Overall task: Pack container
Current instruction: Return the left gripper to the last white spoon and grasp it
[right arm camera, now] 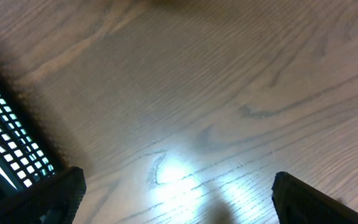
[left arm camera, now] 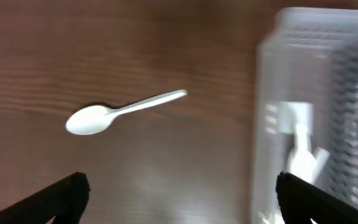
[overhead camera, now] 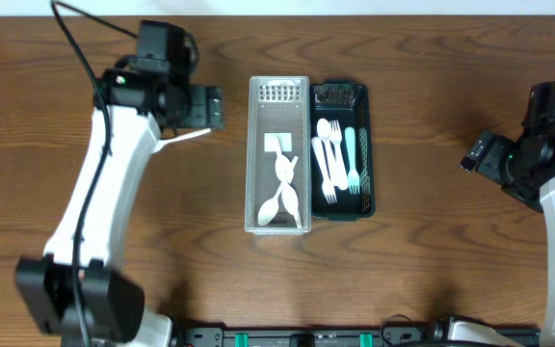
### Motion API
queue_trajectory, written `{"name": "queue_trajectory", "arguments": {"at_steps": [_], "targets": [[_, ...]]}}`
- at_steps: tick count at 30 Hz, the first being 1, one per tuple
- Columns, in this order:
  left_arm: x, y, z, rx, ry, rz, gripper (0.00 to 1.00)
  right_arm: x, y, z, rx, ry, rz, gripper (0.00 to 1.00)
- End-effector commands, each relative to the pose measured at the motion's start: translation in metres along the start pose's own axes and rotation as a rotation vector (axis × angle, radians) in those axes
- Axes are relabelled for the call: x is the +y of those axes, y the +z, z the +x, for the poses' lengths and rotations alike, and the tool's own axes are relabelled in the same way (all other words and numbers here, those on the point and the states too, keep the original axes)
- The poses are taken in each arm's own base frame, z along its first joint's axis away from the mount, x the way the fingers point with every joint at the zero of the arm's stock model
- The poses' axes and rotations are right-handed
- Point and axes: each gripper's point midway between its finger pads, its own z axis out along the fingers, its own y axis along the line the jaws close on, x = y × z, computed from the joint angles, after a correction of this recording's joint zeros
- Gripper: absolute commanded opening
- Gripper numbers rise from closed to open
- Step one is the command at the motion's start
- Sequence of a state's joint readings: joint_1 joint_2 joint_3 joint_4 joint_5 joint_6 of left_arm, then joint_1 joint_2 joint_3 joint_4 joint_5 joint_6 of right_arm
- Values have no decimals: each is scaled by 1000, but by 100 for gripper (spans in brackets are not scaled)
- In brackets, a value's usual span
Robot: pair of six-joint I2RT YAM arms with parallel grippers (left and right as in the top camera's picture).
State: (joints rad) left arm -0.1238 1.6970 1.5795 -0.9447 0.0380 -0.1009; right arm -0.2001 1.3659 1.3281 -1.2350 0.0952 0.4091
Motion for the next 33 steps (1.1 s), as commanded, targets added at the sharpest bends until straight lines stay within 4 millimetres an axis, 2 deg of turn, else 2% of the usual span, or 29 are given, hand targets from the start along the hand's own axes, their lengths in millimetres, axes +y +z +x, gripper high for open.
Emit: {"name": "queue_trajectory", "arguments": {"at_steps": [1, 3, 5, 7, 8, 11, 12, 14, 18, 24, 33], "targets": [[9, 29, 7, 69, -68, 27, 98, -5, 1, 0, 4, 2, 19, 99], [19, 42, 2, 68, -212, 13, 99, -5, 1, 1, 5, 1, 20, 99], [31, 53, 0, 75, -454, -8, 99, -5, 1, 1, 5, 1, 20, 99], [44, 64, 3, 96, -689, -36, 95, -5, 1, 1, 5, 1, 19, 99], [50, 70, 5, 107, -795, -53, 90, -5, 1, 1, 6, 1, 19, 99], [64, 87, 13, 138, -1094, -104, 64, -6, 1, 2, 12, 1, 22, 99], [67, 91, 16, 145, -1165, -119, 57, -6, 1, 2, 12, 1, 22, 99], [72, 100, 21, 159, -1273, -149, 55, -7, 1, 3, 16, 0, 25, 99], [79, 122, 34, 185, -1427, -229, 55, -7, 1, 4, 19, 0, 25, 99], [82, 150, 46, 222, -1497, -278, 55, -8, 1, 7, 33, -2, 31, 99], [85, 170, 63, 268, -1542, -335, 54, -10, 1, 12, 50, -4, 39, 99]]}}
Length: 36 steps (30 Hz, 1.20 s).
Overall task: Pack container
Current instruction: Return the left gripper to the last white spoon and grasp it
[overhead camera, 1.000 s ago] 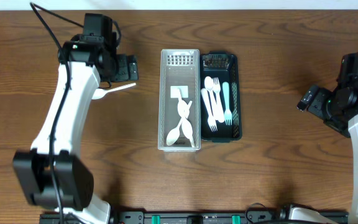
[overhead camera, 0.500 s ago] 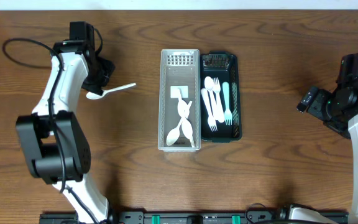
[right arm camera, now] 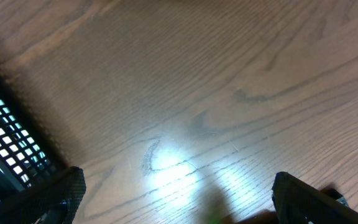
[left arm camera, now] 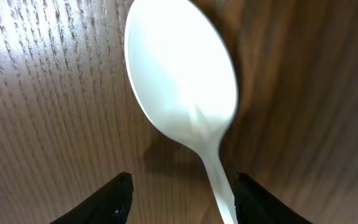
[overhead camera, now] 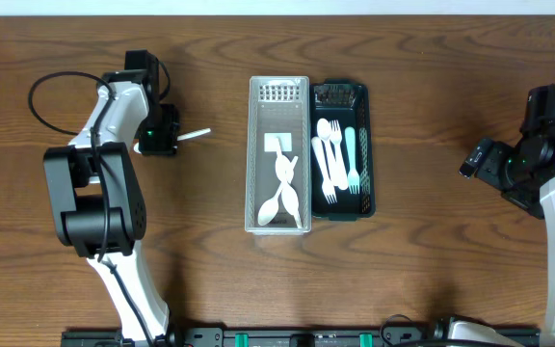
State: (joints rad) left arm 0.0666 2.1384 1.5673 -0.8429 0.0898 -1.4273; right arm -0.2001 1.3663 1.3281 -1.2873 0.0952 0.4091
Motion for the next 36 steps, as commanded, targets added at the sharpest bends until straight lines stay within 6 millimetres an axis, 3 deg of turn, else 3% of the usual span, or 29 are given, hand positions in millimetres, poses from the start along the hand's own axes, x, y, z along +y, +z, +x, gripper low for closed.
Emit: {"name": "queue_trajectory", "arguments": {"at_steps": [1, 11, 14, 18, 21, 29, 33, 36], "targets": [[9, 13, -7, -21, -59, -46, 54, -5, 1, 0, 3, 1, 19, 99], [18, 24, -8, -18, -67, -95, 44, -8, 1, 7, 29, -1, 30, 99], [29, 23, -7, -16, -68, -137, 37, -9, 1, 8, 36, -2, 32, 99], [44, 20, -6, -8, -38, -202, 19, -9, 1, 9, 38, -2, 33, 99], [46, 19, -5, 8, 107, -210, 6, -9, 1, 9, 39, -3, 34, 99], [46, 13, 5, 116, 677, -178, 6, -9, 1, 8, 35, -2, 32, 99], [36, -7, 21, 190, 1027, -64, 6, -9, 1, 8, 34, -2, 32, 99], [29, -38, 28, 150, 1195, 12, 6, -8, 1, 8, 35, -2, 32, 99]]}}
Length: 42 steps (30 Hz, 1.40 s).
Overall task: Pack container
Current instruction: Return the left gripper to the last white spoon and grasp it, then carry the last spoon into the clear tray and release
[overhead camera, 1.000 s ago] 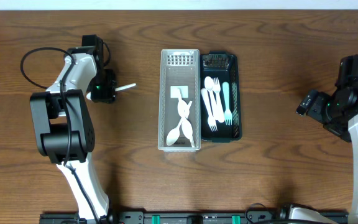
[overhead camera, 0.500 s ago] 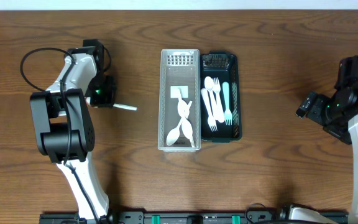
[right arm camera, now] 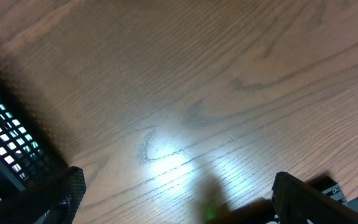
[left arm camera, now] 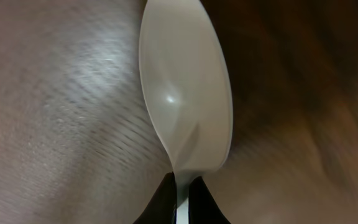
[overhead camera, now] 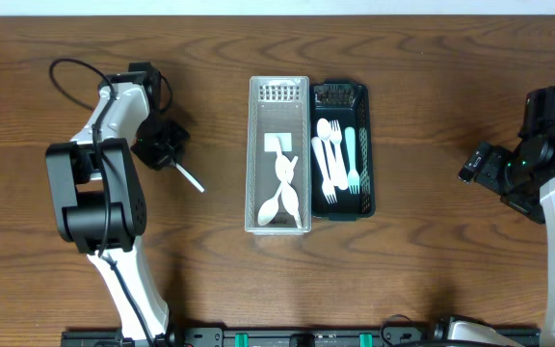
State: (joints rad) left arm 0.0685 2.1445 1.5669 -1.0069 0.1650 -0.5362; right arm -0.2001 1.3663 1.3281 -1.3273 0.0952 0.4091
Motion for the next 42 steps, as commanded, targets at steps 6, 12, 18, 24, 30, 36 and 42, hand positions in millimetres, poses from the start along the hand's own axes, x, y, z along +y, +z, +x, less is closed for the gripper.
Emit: {"name": "queue_trajectory", "arguments": {"at_steps": [6, 12, 18, 24, 30, 36, 42], "targets": [[-43, -124, 44, -271, 631, 153, 6, -5, 1, -1, -2, 2, 16, 99], [-82, -176, 112, -416, 923, 223, 6, -5, 1, -1, -2, 2, 16, 99], [-108, -161, 173, -341, 1085, 220, 6, -5, 1, -1, -1, 2, 16, 99], [-126, -144, 194, -310, 1051, 206, 7, -5, 1, 0, 3, 2, 17, 99], [-133, -116, 196, -236, 949, 175, 9, -5, 1, 1, 6, 1, 19, 99], [-145, -85, 181, -220, 939, 131, 47, -4, 1, -2, -6, 3, 14, 99], [-135, -115, 170, -252, 897, 152, 65, 6, 1, -5, -13, -67, -37, 99]]}}
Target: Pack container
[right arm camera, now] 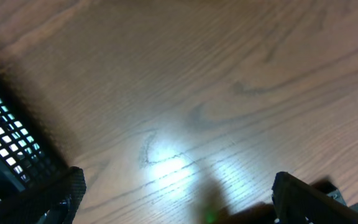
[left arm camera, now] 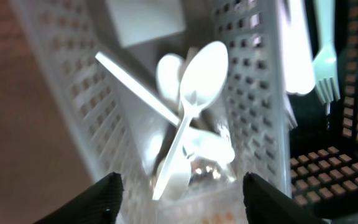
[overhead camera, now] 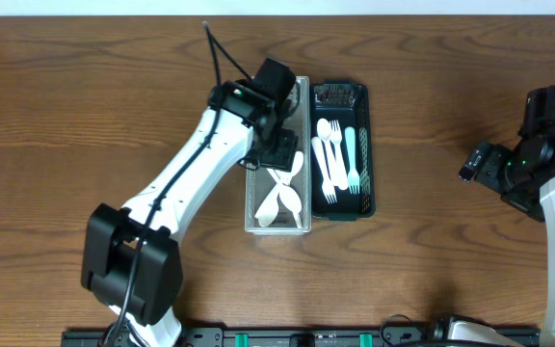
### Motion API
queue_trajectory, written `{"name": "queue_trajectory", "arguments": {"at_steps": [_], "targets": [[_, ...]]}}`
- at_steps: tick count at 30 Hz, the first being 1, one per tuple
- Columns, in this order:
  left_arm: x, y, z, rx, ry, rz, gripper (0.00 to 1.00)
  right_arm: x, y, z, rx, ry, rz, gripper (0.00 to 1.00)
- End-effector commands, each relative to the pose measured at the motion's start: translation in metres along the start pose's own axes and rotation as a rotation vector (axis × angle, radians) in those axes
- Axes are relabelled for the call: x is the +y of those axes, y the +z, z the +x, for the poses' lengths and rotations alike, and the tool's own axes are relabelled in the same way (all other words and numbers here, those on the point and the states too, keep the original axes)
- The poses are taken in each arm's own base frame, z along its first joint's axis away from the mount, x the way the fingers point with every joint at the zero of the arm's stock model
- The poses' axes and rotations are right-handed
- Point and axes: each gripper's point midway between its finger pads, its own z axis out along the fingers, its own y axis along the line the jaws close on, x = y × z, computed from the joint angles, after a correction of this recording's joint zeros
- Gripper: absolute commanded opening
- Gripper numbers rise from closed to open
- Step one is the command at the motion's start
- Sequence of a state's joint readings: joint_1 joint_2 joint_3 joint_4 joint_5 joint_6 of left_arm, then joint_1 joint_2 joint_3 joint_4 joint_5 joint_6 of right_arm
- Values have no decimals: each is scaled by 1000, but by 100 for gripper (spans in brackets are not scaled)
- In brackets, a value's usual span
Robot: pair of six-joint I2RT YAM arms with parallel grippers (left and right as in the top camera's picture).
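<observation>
The clear perforated basket (overhead camera: 256, 154) holds a crossed heap of white plastic spoons (overhead camera: 282, 198), with a white card (overhead camera: 277, 143) at its far end. My left gripper (overhead camera: 282, 145) hangs over this basket, open and empty. The left wrist view looks down between its spread fingers (left arm camera: 107, 196). There the left gripper (left arm camera: 180, 190) is above a spoon (left arm camera: 197, 74) lying on top of the heap. My right gripper (overhead camera: 477, 157) stands open over bare wood far to the right, and the right gripper (right arm camera: 179, 186) holds nothing.
A black mesh basket (overhead camera: 367, 154) touches the clear one on its right side and holds white forks, a white spoon and a teal fork (overhead camera: 350, 154). Its corner shows as a black basket at the left edge of the right wrist view.
My left gripper was shut on a white spoon over the table left of the baskets. Now it is open above the clear basket, and the spoon lies in the heap there. The right arm is unmoved.
A white spoon lay on the table left of the clear basket, my left gripper open above it. Then the open fingers stood on either side of the spoon's neck, then shut on it. Now the spoon is in the clear basket and the gripper is open.
</observation>
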State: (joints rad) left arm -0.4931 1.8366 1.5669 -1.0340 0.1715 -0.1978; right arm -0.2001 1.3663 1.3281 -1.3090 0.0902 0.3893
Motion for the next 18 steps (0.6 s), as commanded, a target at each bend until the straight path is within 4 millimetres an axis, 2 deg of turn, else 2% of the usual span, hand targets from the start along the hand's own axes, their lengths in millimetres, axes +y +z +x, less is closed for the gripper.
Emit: {"name": "queue_trajectory", "arguments": {"at_steps": [1, 6, 10, 13, 15, 18], "targets": [[12, -43, -13, -95, -38, -3, 65, 9, 0, -1, 1, -74, -58, 99], [36, -106, -4, -186, -84, -8, 65, 42, -14, -11, -77, -219, -250, 99], [71, -154, 19, -271, -144, -98, 65, 66, -52, -23, -238, -335, -405, 99], [102, -193, 48, -347, -200, -208, 65, 70, -102, -27, -409, -387, -474, 99], [111, -213, 65, -394, -226, -240, 65, 65, -135, -24, -512, -402, -490, 99], [115, -243, 93, -482, -248, -257, 66, 54, -198, -11, -713, -428, -517, 99]]}}
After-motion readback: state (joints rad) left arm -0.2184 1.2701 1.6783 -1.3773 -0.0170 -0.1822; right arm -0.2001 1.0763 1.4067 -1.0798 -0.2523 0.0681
